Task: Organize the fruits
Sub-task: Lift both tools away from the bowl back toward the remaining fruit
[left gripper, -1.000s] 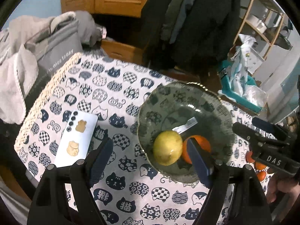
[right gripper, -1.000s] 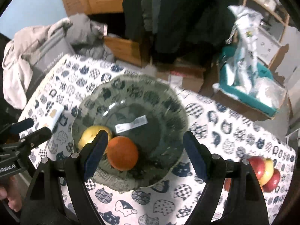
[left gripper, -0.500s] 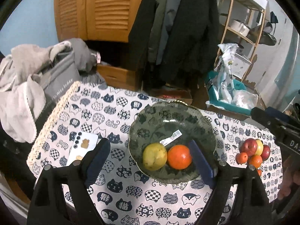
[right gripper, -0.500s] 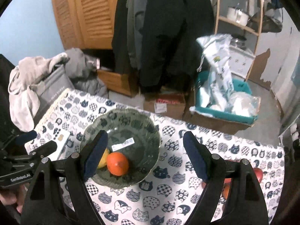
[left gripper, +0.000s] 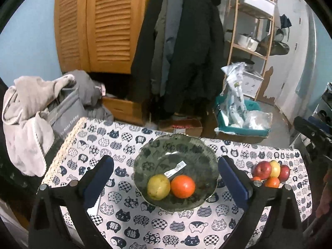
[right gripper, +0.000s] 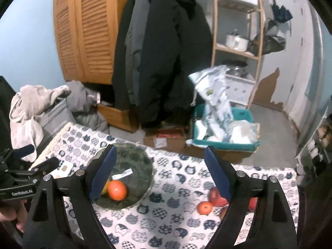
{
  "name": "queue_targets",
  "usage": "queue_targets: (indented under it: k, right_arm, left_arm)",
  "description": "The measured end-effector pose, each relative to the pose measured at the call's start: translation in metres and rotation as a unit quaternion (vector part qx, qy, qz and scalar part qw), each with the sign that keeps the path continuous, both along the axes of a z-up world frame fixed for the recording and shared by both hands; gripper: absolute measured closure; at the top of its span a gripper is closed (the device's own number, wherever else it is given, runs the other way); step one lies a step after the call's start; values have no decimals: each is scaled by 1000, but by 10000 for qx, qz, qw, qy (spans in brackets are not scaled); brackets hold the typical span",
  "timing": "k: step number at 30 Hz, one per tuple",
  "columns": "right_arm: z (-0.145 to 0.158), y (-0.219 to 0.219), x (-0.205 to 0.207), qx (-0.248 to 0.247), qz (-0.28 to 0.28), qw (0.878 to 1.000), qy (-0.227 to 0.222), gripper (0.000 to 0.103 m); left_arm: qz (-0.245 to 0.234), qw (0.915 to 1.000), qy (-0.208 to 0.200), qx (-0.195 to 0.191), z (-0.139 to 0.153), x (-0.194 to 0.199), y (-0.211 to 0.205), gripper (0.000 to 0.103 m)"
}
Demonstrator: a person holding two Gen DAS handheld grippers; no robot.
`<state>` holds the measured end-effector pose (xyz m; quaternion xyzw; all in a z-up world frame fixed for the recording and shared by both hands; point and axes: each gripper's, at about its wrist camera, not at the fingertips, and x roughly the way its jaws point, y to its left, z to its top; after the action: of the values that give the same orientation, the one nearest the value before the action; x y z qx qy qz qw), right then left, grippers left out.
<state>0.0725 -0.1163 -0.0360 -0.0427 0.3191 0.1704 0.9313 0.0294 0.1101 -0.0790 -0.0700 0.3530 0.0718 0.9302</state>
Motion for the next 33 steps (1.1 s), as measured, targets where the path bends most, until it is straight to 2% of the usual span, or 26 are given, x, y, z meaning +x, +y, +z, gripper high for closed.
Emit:
queue_targets:
  k: [11, 23, 33]
  right_arm:
    - [19, -61, -29, -230, -578, 9966, -548, 14]
    - [11, -135, -37, -213, -1263, 9909, -403, 14]
    - [-4, -166, -38, -225, -1530, 9877, -220, 14]
  left_arm:
    - [-431, 9989, -145, 74, 14, 5, -45, 1]
    - [-974, 9951, -37, 165, 9, 19, -103, 1]
    - [-1325, 9907, 90, 293, 1, 30, -142, 1]
